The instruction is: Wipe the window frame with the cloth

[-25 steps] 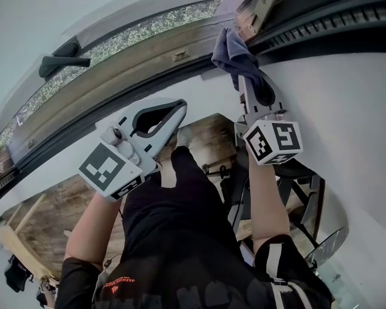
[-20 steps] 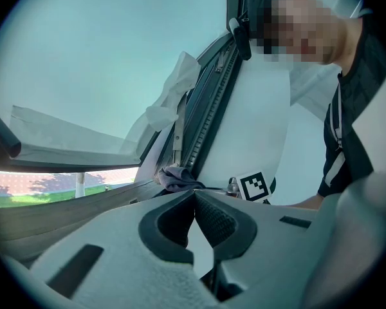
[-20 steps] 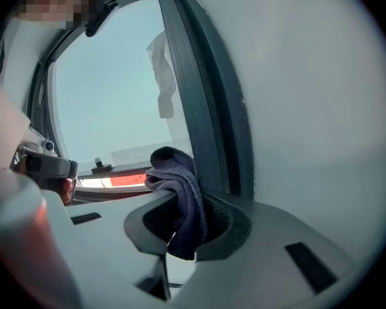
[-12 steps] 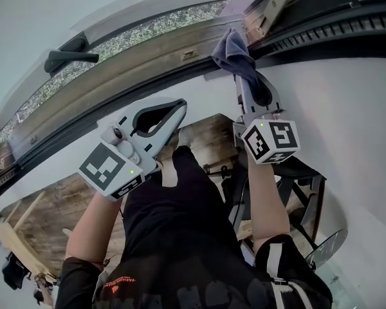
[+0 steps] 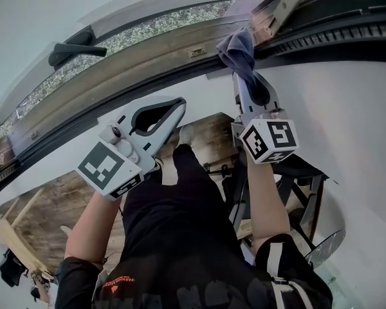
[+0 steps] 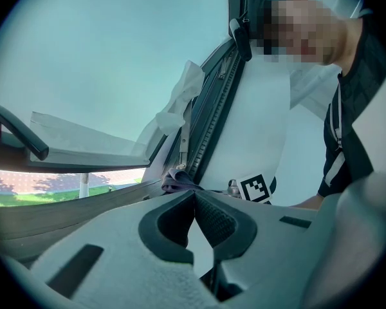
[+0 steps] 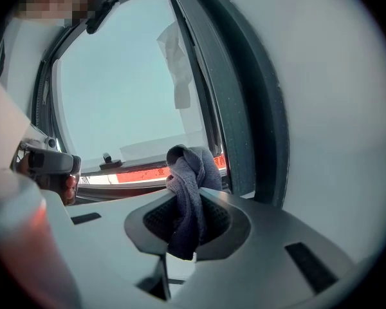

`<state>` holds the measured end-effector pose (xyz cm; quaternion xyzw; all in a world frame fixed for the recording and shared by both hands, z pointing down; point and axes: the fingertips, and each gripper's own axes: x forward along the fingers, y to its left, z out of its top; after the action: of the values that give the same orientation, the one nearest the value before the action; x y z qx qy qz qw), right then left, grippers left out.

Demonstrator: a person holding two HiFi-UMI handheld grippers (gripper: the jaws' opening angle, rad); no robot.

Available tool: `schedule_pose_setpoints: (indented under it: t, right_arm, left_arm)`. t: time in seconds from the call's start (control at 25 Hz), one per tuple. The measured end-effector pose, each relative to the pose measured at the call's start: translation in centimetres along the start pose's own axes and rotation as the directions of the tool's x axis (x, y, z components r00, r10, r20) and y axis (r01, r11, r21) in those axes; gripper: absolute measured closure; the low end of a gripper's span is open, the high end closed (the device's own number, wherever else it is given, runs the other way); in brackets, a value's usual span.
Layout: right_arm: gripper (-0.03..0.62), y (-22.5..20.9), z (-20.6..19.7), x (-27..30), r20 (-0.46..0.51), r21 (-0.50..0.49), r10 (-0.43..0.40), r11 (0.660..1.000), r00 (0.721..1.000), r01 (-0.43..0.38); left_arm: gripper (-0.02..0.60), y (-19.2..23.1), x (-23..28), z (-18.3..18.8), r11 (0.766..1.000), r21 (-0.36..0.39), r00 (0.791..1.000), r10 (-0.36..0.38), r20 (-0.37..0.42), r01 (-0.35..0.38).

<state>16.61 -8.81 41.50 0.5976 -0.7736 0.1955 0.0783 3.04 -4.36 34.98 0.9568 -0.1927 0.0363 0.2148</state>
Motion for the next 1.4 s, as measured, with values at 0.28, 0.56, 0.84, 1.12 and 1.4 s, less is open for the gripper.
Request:
schedule_pose_setpoints:
  t: [0.28, 0.56, 0.84, 1.12, 1.4]
  right_arm:
    - [0.551, 1.5, -0.3, 0.4, -0.006, -0.005, 0.022, 1.000, 1.000, -0.022]
    - [0.551, 2.9, -0.5, 0.6, -0.012, -0.007, 0.041, 0.999, 0.999, -0.041]
    - [0.551, 4.7, -1.0, 0.9, -0.019, -0.010, 0.064, 0.998, 0.998, -0.064]
    - [0.551, 6.5, -1.4, 1.1, -0.029, -0.014, 0.087, 0.996, 0.996, -0.088]
    - [0.551, 8.5, -1.8, 1.3, -0.041, -0.019, 0.119, 0.993, 0.992, -0.120]
  left_arm:
    - [0.561, 0.3, -1.0, -0.1, 1.000, -0.003, 1.000, 0.009, 0.003, -0.009]
    - [0.561, 0.4, -2.1, -0.1, 1.000, -0.001, 1.000, 0.016, 0.005, -0.016]
    - [0.561, 0.7, -3.5, -0.1, 1.000, 0.001, 0.999, 0.031, 0.009, -0.031]
    - [0.561, 0.8, -5.0, 0.0, 0.999, 0.004, 0.999, 0.047, 0.016, -0.047]
    - [0.561, 1.0, -6.0, 0.1, 0.998, 0.004, 0.998, 0.059, 0.024, -0.059]
